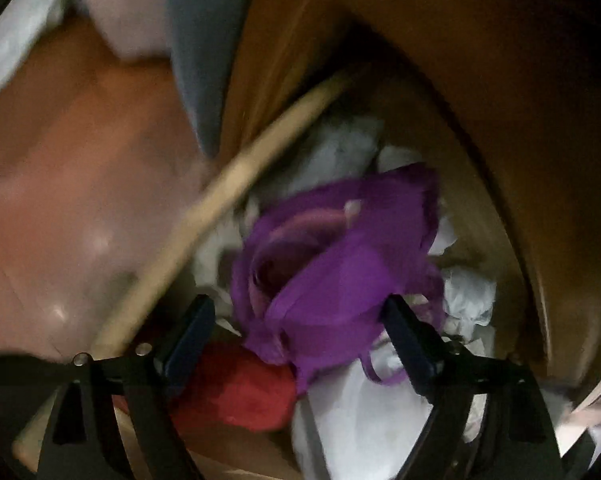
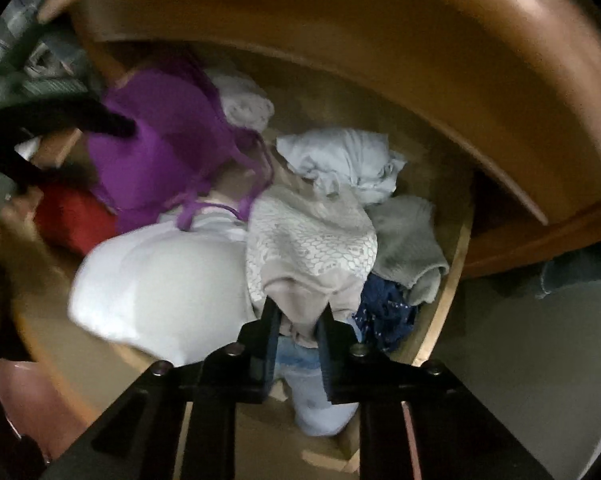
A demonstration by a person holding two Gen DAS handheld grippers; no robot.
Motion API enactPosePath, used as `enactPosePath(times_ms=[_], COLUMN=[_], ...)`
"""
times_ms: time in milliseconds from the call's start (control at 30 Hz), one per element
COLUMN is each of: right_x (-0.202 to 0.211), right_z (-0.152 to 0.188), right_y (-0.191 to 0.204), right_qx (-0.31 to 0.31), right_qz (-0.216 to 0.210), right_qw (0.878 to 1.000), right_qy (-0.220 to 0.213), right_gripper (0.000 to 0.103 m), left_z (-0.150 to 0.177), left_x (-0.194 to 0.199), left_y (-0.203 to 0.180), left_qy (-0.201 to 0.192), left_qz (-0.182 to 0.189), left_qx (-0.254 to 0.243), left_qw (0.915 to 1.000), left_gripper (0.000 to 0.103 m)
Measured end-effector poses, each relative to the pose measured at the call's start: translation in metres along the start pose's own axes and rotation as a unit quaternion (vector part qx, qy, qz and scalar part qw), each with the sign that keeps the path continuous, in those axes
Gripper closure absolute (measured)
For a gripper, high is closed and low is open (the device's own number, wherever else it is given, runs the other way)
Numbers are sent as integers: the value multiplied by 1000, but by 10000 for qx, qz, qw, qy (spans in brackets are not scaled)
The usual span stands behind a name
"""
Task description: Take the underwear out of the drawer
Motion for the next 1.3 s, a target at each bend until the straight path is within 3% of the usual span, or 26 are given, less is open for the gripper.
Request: enactPosePath(times_ms=[33, 100, 167, 333, 400, 500, 733, 1033, 1300], right_x=[7, 24, 38, 56, 58, 59, 73, 91, 90], right_z=[1, 2, 2, 19, 22, 21, 27, 39, 40], right_y=[1, 0, 0, -14, -20, -31, -49, -66, -64], right_qx=[-8, -20, -53, -327, -557, -777, -1234, -1539, -1634], right_qz=[-36, -143, -234, -565, -784, -1031, -1602, -1914, -2097], right_qw=[10000, 9997, 9992, 9962, 9936, 9888, 9742, 9600, 9538], right_qy=[-64, -189, -335, -581, -597, -754, -1003, -1347, -1399], right_gripper=[88, 90, 99, 99, 99, 99, 99, 99, 99], left_z=[1, -1, 0, 5, 11, 29, 48, 57, 64], left_x=[-1, 2, -1, -2, 5, 18, 44, 116, 203], left_y=[1, -8, -17, -13, -21, -34, -29, -28, -53], left_qy=[-31, -142, -48, 7, -49, -236, -334, -822, -1126], left_qz=[135, 190, 13, 180, 151, 108, 297, 738, 1320], left_qx=[105, -148, -415, -291, -517, -1020, -1284, -1596, -1915], left_qw=[9999, 9996, 9991, 9994, 9985, 9944, 9907, 9810, 9661], left_gripper=[33, 50, 54, 62, 65, 67, 69, 71, 74])
Point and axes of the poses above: each gripper's, at about its wrist camera, not at the fingertips, and x roughly against the way its jaws point, y to its left, z to its underside, the point moved 3 cm from there along -x, roughly the way its jaws point, and after that the axes turned 1 degree about -x, right-handed, at the moved point
